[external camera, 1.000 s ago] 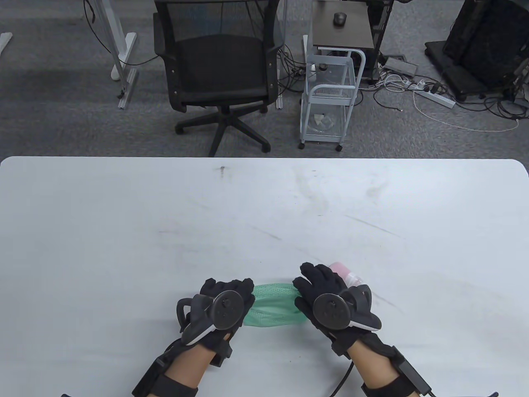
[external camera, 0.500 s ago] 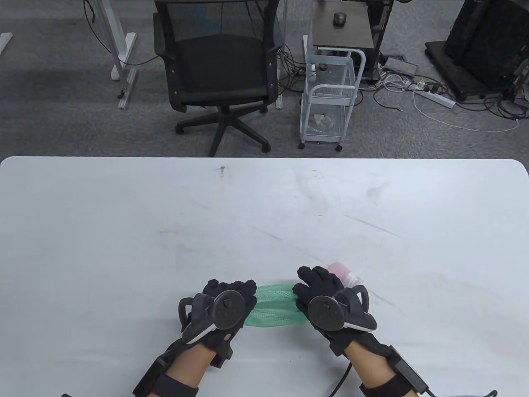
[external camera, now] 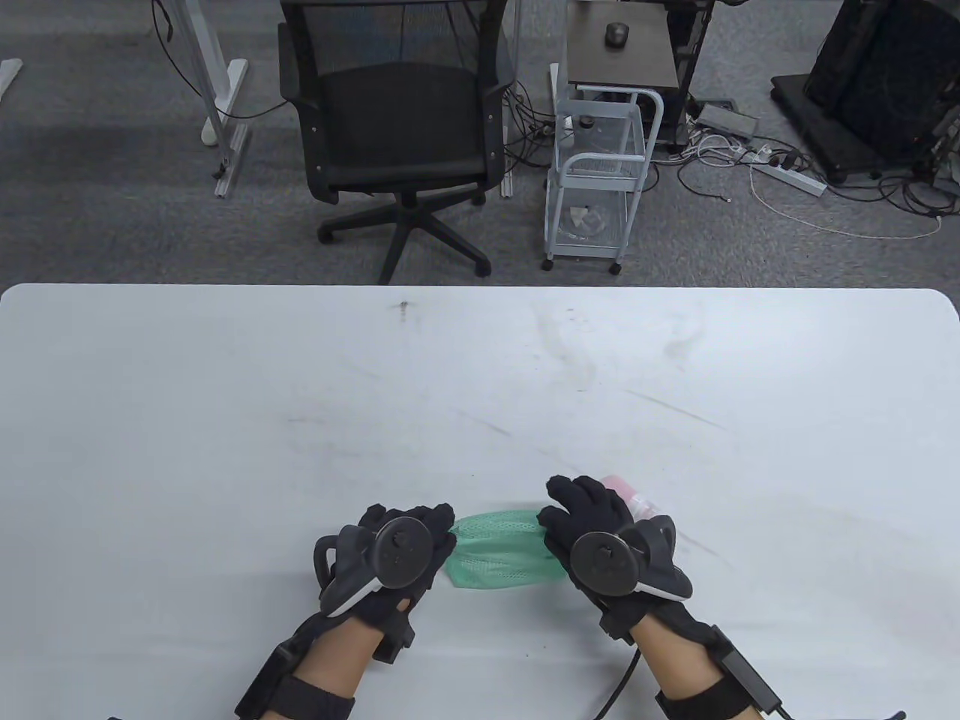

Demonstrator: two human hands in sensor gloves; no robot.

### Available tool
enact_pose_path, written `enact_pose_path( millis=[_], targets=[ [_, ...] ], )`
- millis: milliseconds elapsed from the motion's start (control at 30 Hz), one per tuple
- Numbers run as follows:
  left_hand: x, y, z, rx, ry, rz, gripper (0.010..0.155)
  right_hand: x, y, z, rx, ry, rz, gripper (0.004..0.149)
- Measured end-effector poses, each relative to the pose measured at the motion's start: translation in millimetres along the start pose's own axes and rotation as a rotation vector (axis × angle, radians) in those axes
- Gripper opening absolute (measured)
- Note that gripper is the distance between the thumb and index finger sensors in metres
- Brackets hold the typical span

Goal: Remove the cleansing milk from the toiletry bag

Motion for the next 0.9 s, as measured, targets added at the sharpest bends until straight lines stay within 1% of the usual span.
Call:
enact_pose_path(
  millis=[133, 267, 467, 633, 733, 900],
  targets=[
    [4, -2, 5, -0.006, 0.007, 0.036, 0.048, 1, 1, 5, -0.014, 0.006, 0.011, 0.037],
    [10, -4, 4, 0.026, 0.039, 0.084, 0.051, -1, 1, 9, -0.036, 0.013, 0.012, 0.038],
    [13, -5, 0, 0.057, 0.058, 0.103, 0.054, -2, 0, 8, -0.043, 0.029, 0.009, 0.042],
    [19, -7, -4, 0.069, 0.031, 0.142, 0.053, -6, -2, 6, -0.040, 0.049, -0.006, 0.044],
    [22, -8, -6, 0.070, 0.026, 0.141, 0.051, -7, -2, 5, -0.039, 0.054, -0.014, 0.044],
    [19, -8, -8, 0.082, 0.011, 0.107, 0.047, -6, -2, 6, -0.052, 0.059, -0.017, 0.045]
  ],
)
Point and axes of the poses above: the tracker on the back of each hand, its own z axis roughly to the little-finger side, its own y axis roughly from the fingertips to the wrist, x = y × z, the point moved 3 cm from there along -y, roughly from the wrist to the fingertips, and after that the axes turned 12 degrees about x, right-handed, at the moved point
